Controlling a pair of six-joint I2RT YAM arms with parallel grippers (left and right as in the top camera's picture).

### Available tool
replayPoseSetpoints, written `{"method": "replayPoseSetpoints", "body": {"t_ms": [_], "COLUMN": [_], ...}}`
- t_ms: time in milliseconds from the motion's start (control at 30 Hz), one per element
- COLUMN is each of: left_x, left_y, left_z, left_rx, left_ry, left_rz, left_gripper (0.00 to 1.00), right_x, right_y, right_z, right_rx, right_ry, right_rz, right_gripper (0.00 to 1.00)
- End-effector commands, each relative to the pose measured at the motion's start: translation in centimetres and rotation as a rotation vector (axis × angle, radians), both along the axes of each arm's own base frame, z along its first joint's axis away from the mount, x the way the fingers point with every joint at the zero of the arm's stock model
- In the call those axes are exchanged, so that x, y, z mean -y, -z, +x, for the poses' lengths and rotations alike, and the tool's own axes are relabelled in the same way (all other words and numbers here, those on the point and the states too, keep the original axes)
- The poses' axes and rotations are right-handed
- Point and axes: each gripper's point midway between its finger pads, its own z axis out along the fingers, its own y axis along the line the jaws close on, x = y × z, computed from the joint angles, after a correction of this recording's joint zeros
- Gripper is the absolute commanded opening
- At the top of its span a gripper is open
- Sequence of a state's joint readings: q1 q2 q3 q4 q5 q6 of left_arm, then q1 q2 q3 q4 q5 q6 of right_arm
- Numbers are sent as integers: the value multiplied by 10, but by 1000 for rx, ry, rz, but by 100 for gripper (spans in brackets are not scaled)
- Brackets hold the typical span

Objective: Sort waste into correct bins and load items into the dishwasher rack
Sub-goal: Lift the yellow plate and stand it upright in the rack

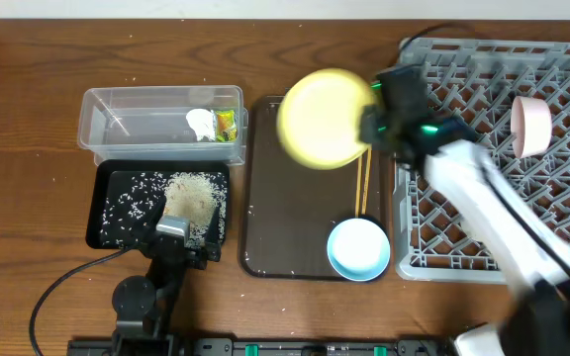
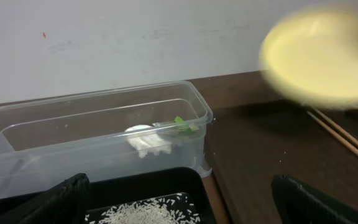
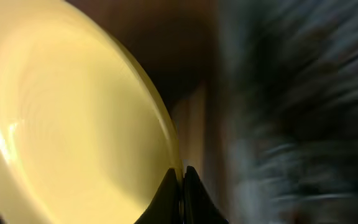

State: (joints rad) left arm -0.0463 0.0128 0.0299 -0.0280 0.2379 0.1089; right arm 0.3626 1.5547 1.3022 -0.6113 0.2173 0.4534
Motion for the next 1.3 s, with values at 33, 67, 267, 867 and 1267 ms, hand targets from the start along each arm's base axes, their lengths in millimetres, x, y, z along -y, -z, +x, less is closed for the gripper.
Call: {"method": "replayPoseSetpoints", "body": {"t_ms": [33,67,267,867,1267], "left_x": [2,2,2,2,2], "left_y": [15,15,15,15,15], "left_z": [0,0,0,0,0], "left_rx": [-35,-35,-35,-35,-35], "left_ry": [15,15,15,15,15], "left_rz": [9,9,9,9,9], "left_gripper": [95,95,95,95,95], "right_x": [115,141,208,326,291], "right_y": [-95,-118,-160,-127,-120], "right_z": [-18,-32,-67,-51,-1], "right_rx": [236,278,284,59,231], "right_ry": [344,468,732,935,750], "right_rz": [-491,-583,-799,-992,-808], "right_gripper": [1,1,1,1,1]}}
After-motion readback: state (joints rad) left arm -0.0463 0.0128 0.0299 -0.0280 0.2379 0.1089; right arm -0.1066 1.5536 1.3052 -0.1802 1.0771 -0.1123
